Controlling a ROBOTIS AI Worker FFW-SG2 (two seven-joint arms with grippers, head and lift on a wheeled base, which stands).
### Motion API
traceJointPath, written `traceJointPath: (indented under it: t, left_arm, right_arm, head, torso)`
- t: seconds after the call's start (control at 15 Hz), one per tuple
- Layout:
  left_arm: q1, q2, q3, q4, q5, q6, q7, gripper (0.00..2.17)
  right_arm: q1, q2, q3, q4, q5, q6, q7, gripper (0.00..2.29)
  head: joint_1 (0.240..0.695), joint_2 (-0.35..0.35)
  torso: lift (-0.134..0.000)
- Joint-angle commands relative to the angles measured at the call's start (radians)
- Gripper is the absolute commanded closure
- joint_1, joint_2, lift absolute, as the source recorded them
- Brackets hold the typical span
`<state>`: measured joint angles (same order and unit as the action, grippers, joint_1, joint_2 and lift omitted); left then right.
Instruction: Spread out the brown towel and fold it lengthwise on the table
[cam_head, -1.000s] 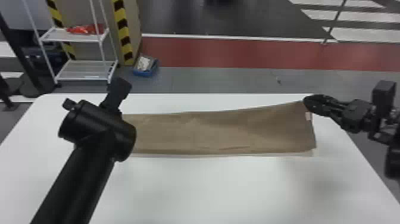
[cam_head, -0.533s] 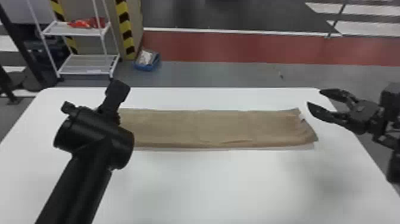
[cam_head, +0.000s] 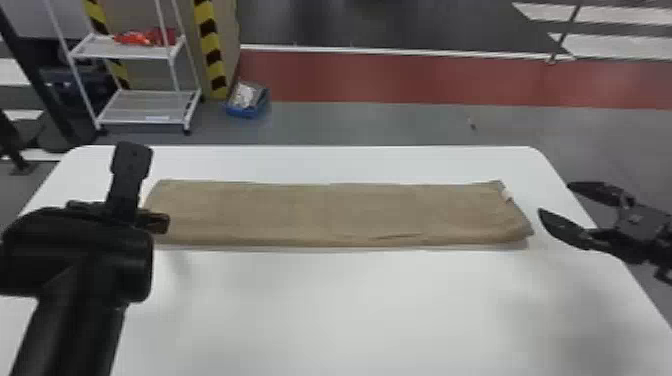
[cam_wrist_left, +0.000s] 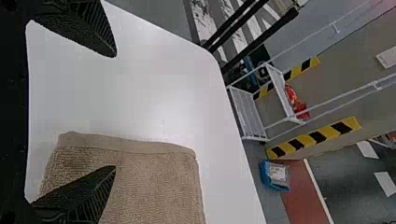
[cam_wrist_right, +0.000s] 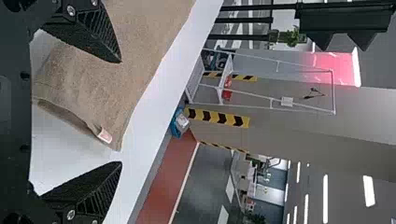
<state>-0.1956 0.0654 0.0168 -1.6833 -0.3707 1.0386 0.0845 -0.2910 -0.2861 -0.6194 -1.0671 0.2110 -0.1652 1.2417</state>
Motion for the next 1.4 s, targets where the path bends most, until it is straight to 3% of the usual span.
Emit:
traceJointPath:
  t: [0.0, 0.2, 0.33, 0.6, 0.67, 0.87, 1.13, 1.33]
  left_arm:
    - [0.025, 0.004, 0.038, -0.022, 0.068, -0.018, -0.022, 0.08]
    - [0.076, 0.007, 0.14, -0.072, 0.223, -0.045, -0.117, 0.08]
    - [0.076, 0.022, 0.172, -0.069, 0.268, -0.073, -0.18, 0.08]
    - [0.074, 0.036, 0.177, -0.05, 0.276, -0.082, -0.186, 0.09]
    - [0.071, 0.044, 0.177, -0.042, 0.276, -0.091, -0.184, 0.09]
    - [0.067, 0.059, 0.177, -0.019, 0.274, -0.094, -0.175, 0.09]
    - [0.068, 0.073, 0.18, -0.006, 0.273, -0.094, -0.178, 0.16]
    - [0.07, 0.074, 0.178, -0.001, 0.274, -0.085, -0.192, 0.35]
  right_arm:
    - [0.026, 0.007, -0.006, 0.009, -0.01, -0.02, 0.002, 0.14]
    - [0.043, 0.007, -0.02, 0.019, -0.033, -0.016, 0.005, 0.14]
    - [0.016, -0.013, -0.02, 0.044, -0.027, 0.002, 0.005, 0.14]
    - [-0.063, -0.048, 0.003, 0.147, -0.004, 0.109, 0.01, 0.17]
    - [-0.088, -0.056, 0.026, 0.185, 0.002, 0.125, 0.019, 0.27]
    - [-0.114, -0.056, 0.076, 0.225, 0.021, 0.161, 0.021, 0.41]
    - [-0.129, -0.056, 0.096, 0.239, 0.051, 0.204, 0.022, 0.41]
    - [-0.129, -0.062, 0.093, 0.239, 0.062, 0.22, 0.022, 0.5]
  head:
    - [0.695, -0.047]
    - [0.695, -0.047]
    - [0.695, -0.056]
    - [0.695, -0.073]
    - [0.695, -0.073]
    - [0.695, -0.051]
    - [0.695, -0.02]
    - [0.695, -0.013]
  torso:
    - [-0.124]
    - [-0.124]
    - [-0.124]
    - [-0.124]
    - [-0.124]
    - [-0.124]
    - [-0.124]
    - [-0.124]
